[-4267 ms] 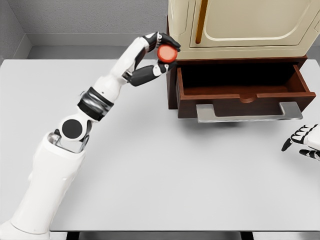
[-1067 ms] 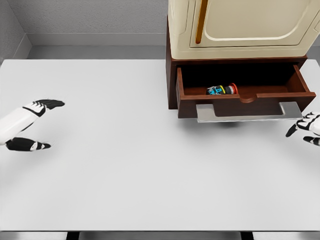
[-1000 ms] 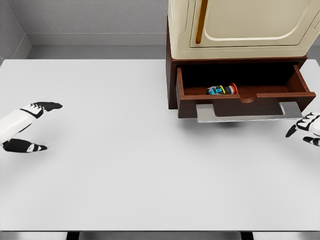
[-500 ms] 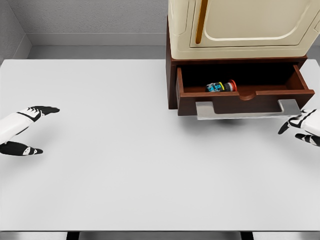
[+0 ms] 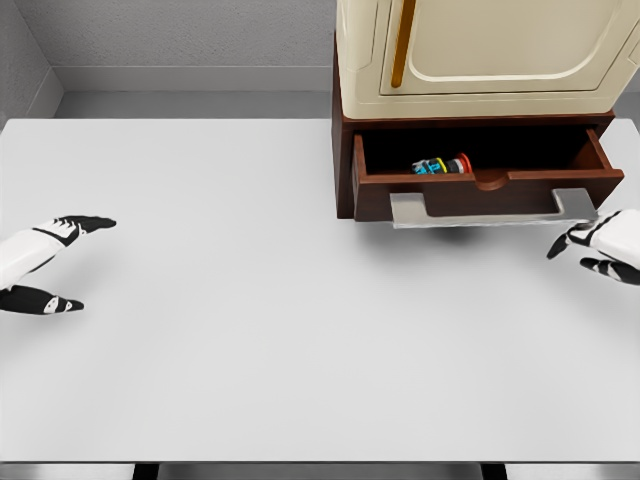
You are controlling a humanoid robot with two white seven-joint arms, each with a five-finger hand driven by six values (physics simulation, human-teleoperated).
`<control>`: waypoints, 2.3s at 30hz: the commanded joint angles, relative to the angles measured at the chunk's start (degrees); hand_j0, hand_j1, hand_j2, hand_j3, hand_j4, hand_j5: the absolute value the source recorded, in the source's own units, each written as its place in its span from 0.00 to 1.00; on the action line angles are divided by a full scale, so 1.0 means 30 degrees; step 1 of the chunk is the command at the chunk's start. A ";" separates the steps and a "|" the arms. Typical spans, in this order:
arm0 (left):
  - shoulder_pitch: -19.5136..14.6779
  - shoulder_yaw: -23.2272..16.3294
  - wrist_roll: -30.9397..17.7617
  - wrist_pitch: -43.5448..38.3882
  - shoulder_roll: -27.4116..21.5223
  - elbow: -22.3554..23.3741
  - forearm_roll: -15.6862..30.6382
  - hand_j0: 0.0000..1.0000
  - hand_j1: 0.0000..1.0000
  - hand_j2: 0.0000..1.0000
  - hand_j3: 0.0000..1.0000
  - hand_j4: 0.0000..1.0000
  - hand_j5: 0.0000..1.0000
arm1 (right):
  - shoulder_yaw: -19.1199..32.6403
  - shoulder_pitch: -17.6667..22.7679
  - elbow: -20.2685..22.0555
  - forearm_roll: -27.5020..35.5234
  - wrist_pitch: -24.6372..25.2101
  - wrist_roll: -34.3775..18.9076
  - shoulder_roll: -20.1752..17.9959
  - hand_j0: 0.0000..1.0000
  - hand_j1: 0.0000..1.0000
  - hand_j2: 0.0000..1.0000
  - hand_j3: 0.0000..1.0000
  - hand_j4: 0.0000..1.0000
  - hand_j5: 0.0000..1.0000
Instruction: Put the switch into the drawer with left arm, and close the drawer with right arm
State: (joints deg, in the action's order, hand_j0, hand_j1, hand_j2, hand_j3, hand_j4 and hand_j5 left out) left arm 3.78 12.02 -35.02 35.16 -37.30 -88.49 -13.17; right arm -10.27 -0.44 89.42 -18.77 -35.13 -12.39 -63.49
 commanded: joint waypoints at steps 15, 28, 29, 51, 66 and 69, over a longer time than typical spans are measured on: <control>0.0029 0.0037 0.0008 -0.0054 -0.0019 -0.0005 0.0171 1.00 1.00 1.00 1.00 1.00 1.00 | -0.0092 -0.0352 -0.1065 -0.0453 0.0044 0.0029 0.0771 0.59 0.59 0.59 0.59 0.59 0.59; 0.0204 0.0037 0.0008 -0.0054 -0.0019 -0.0064 0.0171 1.00 1.00 1.00 1.00 1.00 1.00 | -0.2202 -0.3193 -0.3086 -0.0981 0.0044 0.0029 0.1767 0.60 0.60 0.60 0.60 0.60 0.60; 0.0205 0.0037 0.0008 -0.0054 -0.0019 -0.0064 0.0171 1.00 1.00 1.00 1.00 1.00 1.00 | -0.2231 -0.3252 -0.3115 -0.0981 0.0044 0.0000 0.1855 0.60 0.60 0.60 0.60 0.60 0.60; 0.0234 0.0037 0.0008 -0.0054 -0.0019 -0.0152 0.0200 1.00 1.00 1.00 1.00 1.00 1.00 | -0.1967 -0.1114 0.0399 0.0689 0.0044 0.0234 -0.0986 0.47 0.47 0.47 0.47 0.47 0.47; 0.0263 0.0037 0.0008 -0.0054 -0.0019 -0.0123 0.0200 1.00 1.00 1.00 1.00 1.00 1.00 | -0.0825 -0.0996 0.2128 0.1100 0.0044 0.0029 -0.1309 0.48 0.48 0.48 0.48 0.48 0.48; 0.0263 0.0037 0.0008 -0.0054 -0.0019 -0.0123 0.0171 1.00 1.00 1.00 1.00 1.00 1.00 | -0.0824 -0.1142 0.1982 0.1011 0.0044 0.0029 -0.1133 0.49 0.49 0.49 0.49 0.49 0.49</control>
State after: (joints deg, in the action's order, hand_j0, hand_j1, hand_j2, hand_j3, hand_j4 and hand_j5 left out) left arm 4.57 12.13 -35.02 35.16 -37.30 -88.84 -13.03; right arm -12.91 -3.87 95.45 -16.00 -35.08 -12.39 -67.06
